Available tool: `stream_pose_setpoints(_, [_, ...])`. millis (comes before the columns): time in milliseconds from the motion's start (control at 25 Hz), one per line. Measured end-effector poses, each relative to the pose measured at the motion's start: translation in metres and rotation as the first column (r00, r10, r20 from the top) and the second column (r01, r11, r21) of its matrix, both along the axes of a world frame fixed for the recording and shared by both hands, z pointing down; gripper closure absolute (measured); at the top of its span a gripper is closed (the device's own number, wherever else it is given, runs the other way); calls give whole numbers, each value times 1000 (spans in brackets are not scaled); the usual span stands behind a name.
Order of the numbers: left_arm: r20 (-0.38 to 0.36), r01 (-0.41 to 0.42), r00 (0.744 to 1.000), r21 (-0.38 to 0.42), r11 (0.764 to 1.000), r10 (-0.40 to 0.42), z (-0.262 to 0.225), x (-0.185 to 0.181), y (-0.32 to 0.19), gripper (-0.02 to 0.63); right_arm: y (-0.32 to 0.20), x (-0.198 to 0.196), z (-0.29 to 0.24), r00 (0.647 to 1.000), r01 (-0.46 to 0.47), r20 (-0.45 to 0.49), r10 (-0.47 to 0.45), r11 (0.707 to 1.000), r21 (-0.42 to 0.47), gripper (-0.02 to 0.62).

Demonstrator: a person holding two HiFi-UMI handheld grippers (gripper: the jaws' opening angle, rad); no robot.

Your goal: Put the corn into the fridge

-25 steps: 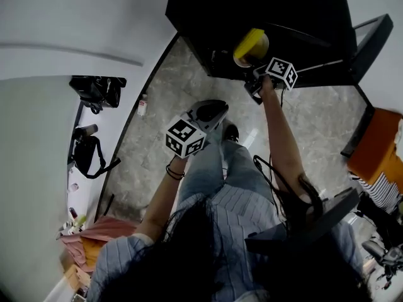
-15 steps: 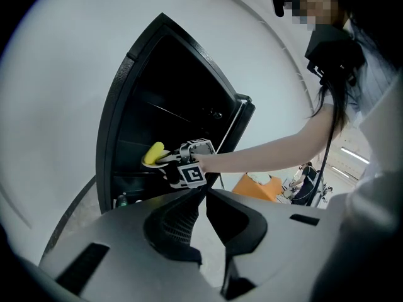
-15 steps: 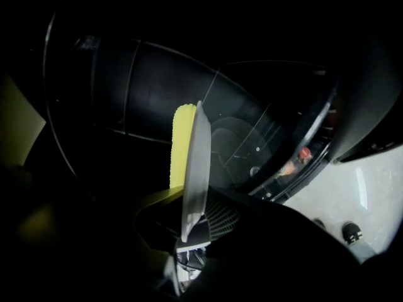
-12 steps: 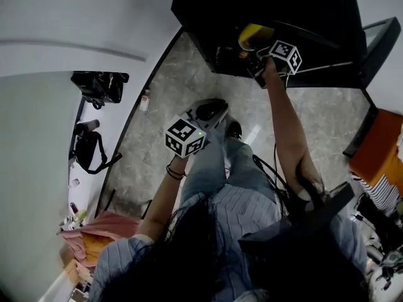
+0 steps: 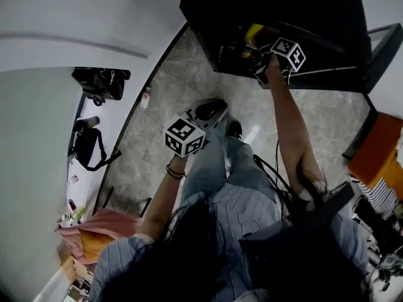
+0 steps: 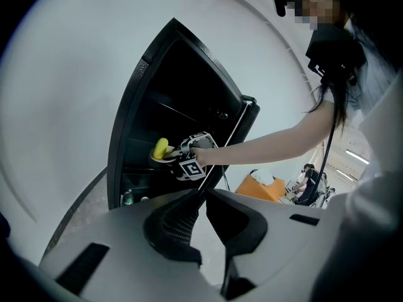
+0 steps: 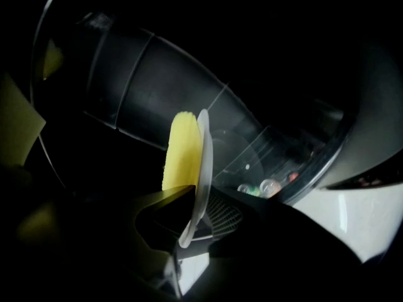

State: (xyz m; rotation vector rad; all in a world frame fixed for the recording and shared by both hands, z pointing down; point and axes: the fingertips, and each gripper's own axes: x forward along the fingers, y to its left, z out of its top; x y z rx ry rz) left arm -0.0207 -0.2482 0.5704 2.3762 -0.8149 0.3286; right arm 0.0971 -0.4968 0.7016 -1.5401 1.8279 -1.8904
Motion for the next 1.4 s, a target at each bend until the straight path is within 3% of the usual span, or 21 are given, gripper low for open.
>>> stream_pose_setpoints(160, [3, 1, 1000, 2, 1000, -1, 0, -2, -2, 565, -2, 8, -4, 995, 8, -104, -5, 1000, 24, 540])
stream_pose_setpoints(360, [7, 7, 1000, -4, 1000, -7, 1, -5, -1, 565, 3, 8, -3, 985, 56, -161, -56, 998, -1, 465])
stream_pose_setpoints(600, [8, 9, 1000, -6, 1000, -9, 1, -6, 0, 565, 6, 9, -8, 986, 42, -164, -42, 999, 0, 426])
stream_pose_setpoints(1000, [19, 14, 1000, -3, 1000, -14, -1, -11, 2, 565, 26, 18, -6, 989, -27, -149, 18, 998, -57, 426])
stream_pose_setpoints(1400, [18, 17, 1000, 6, 1000, -17, -10, -12, 14, 565, 47, 22, -13, 992, -52, -113, 47, 998, -42, 426])
